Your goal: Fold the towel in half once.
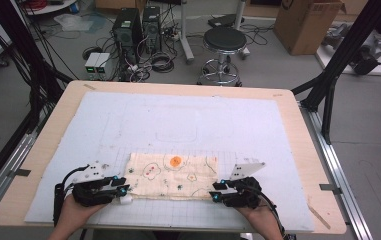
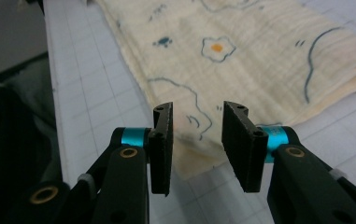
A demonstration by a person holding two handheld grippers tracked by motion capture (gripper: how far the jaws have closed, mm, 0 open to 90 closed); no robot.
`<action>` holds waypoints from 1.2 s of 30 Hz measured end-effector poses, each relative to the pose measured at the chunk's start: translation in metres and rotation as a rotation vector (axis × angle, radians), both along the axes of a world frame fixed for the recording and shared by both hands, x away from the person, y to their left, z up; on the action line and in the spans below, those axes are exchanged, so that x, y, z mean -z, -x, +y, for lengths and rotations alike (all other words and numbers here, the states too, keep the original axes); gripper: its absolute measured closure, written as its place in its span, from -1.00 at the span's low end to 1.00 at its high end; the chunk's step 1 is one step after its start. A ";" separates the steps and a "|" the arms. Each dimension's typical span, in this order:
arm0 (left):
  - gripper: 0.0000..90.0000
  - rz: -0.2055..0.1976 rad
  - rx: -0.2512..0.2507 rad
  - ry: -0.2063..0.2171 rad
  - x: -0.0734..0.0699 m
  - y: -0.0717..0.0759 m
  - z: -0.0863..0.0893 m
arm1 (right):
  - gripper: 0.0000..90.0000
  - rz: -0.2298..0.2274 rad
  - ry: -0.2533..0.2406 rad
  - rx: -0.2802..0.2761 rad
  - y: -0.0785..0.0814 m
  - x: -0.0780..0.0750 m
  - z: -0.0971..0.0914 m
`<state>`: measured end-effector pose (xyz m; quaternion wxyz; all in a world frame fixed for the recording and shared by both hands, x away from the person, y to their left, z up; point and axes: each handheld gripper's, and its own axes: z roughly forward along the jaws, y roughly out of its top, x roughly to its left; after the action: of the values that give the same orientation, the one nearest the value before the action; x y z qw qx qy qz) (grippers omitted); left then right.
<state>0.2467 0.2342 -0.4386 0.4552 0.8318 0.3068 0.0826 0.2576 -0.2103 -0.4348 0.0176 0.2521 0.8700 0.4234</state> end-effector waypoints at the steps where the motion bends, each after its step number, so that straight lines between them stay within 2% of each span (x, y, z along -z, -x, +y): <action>1: 0.50 0.002 -0.003 -0.004 0.001 0.000 -0.001 | 0.41 0.000 0.017 -0.005 -0.001 0.002 0.001; 3: 0.56 0.015 0.004 -0.023 0.002 -0.001 -0.002 | 0.51 0.006 0.040 -0.008 -0.001 0.004 0.001; 7: 0.87 0.007 -0.001 -0.019 0.001 0.000 -0.001 | 0.80 -0.005 0.033 -0.011 -0.001 0.002 0.000; 14: 0.95 -0.005 -0.014 0.025 -0.003 0.003 0.001 | 0.85 -0.023 0.001 -0.014 0.005 -0.006 -0.001; 17: 0.95 -0.003 -0.011 0.023 -0.004 0.004 0.003 | 0.87 -0.017 -0.005 -0.024 0.009 -0.006 -0.001; 20: 0.95 0.003 -0.005 0.029 -0.004 0.006 0.004 | 0.88 -0.003 0.011 -0.047 0.013 -0.003 0.000; 22: 0.94 -0.003 -0.003 0.023 -0.004 0.007 0.003 | 0.73 0.001 0.022 -0.047 0.015 -0.001 0.001; 24: 0.72 -0.003 -0.004 0.041 -0.006 0.007 0.003 | 0.63 0.005 -0.003 -0.044 0.015 -0.002 -0.001; 25: 0.63 -0.005 -0.008 0.064 -0.007 0.007 0.003 | 0.59 0.002 -0.025 -0.045 0.015 -0.003 -0.002; 28: 0.54 -0.020 -0.006 0.097 -0.010 0.008 0.002 | 0.52 -0.002 -0.091 -0.037 0.014 -0.009 -0.004; 29: 0.54 -0.016 -0.005 0.093 -0.010 0.007 0.001 | 0.52 0.003 -0.107 -0.039 0.013 -0.010 -0.003; 31: 0.59 -0.008 0.007 0.076 -0.008 0.007 -0.002 | 0.54 0.021 -0.108 -0.049 0.009 -0.009 0.002; 32: 0.62 -0.007 0.010 0.050 -0.007 0.007 -0.004 | 0.55 0.023 -0.100 -0.049 0.008 -0.008 0.004; 34: 0.75 -0.001 0.016 0.010 -0.005 0.008 -0.008 | 0.60 0.032 -0.067 -0.067 0.007 -0.004 0.008; 36: 0.78 0.016 0.025 -0.026 -0.002 0.007 -0.009 | 0.62 0.044 -0.019 -0.062 0.008 0.000 0.010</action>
<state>0.2397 0.2256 -0.4365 0.4430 0.8419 0.2991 0.0742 0.2500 -0.2004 -0.4346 -0.0168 0.2345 0.8734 0.4265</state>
